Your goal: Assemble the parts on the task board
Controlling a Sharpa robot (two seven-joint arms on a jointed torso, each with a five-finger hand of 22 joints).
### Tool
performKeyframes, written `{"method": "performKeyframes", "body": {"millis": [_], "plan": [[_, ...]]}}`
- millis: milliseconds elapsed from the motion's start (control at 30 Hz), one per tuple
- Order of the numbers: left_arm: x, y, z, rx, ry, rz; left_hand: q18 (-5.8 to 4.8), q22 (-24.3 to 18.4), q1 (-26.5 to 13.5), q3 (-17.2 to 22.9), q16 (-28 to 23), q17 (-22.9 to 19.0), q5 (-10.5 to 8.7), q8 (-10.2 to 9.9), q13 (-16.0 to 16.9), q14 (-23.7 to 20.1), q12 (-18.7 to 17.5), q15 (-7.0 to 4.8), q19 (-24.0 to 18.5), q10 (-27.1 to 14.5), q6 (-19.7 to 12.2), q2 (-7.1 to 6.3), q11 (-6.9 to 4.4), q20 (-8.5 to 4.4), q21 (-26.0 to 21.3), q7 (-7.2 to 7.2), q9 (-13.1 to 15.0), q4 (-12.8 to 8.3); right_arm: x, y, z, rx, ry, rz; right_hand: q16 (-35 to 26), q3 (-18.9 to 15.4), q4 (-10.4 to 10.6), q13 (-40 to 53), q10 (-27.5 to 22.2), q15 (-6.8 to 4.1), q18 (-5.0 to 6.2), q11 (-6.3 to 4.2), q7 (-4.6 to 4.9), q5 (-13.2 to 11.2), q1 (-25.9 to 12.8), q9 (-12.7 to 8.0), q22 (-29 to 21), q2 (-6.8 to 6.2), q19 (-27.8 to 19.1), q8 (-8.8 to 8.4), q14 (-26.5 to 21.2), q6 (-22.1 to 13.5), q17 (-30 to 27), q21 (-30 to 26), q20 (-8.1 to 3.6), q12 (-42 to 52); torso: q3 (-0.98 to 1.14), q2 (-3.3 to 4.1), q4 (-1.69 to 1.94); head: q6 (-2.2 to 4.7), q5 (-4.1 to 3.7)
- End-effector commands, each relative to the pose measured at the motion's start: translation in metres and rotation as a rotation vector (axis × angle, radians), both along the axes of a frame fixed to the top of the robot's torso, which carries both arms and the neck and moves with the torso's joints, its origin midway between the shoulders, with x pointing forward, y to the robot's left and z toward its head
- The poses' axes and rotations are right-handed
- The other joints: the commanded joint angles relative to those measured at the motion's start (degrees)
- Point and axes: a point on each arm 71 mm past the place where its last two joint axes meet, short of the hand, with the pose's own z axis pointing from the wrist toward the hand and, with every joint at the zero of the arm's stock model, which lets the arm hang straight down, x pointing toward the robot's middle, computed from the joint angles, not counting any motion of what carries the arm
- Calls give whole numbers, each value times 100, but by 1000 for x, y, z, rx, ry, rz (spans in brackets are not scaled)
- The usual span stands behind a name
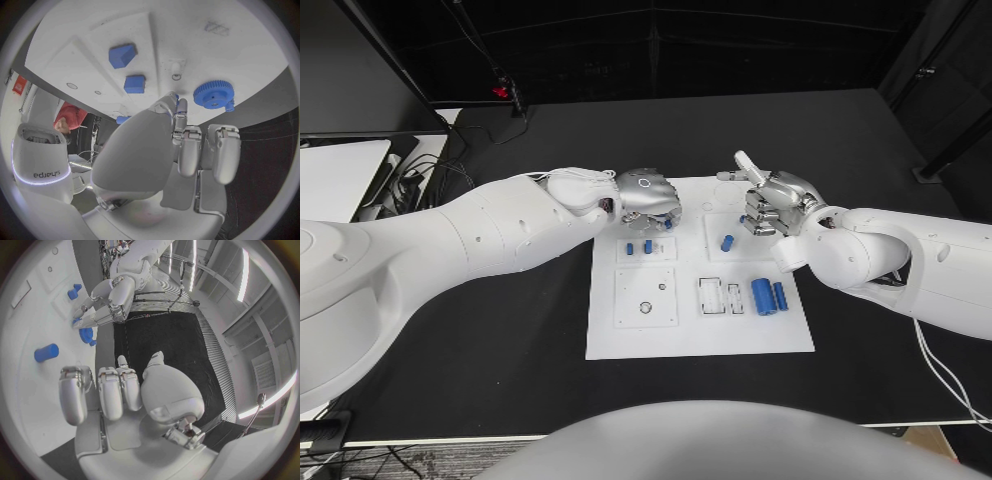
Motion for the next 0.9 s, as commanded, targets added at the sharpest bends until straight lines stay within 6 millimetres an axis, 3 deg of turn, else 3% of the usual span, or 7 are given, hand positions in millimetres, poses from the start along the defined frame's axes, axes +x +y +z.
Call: {"method": "performKeyframes", "body": {"millis": [33,533,900], "plan": [[-1,0,8,-41,-62,-35,-84,1509,-6,34,5,1509,-27,19,-5,602,-29,-49,598,59,47,73,2,-45,18,-14,13,4,0,1,1,4,-5,5,14,11,-4,1504,606,33,42,38,35,27,7,4,1399,45,322,38,585,-23,1509,-34,50,14,1,3,-2,6,12],[-1,13,41,-79,-106,-38,-84,1509,-91,47,5,1509,-44,-13,-13,602,-113,-51,598,70,52,72,7,-56,18,-18,7,34,0,-1,1,2,-4,2,14,14,-5,1504,606,35,43,39,34,35,12,4,1397,48,318,43,585,-26,1509,-37,52,14,5,1,7,5,11],[-5,40,42,-63,-30,30,-84,1509,-117,67,5,1509,-60,-32,-12,602,-155,-49,598,74,48,84,10,-59,18,-17,3,35,0,-2,1,1,-3,1,14,15,-5,1504,606,36,46,39,34,38,15,3,1393,48,308,45,585,-28,1509,-44,53,14,0,-2,6,-16,38]]}}
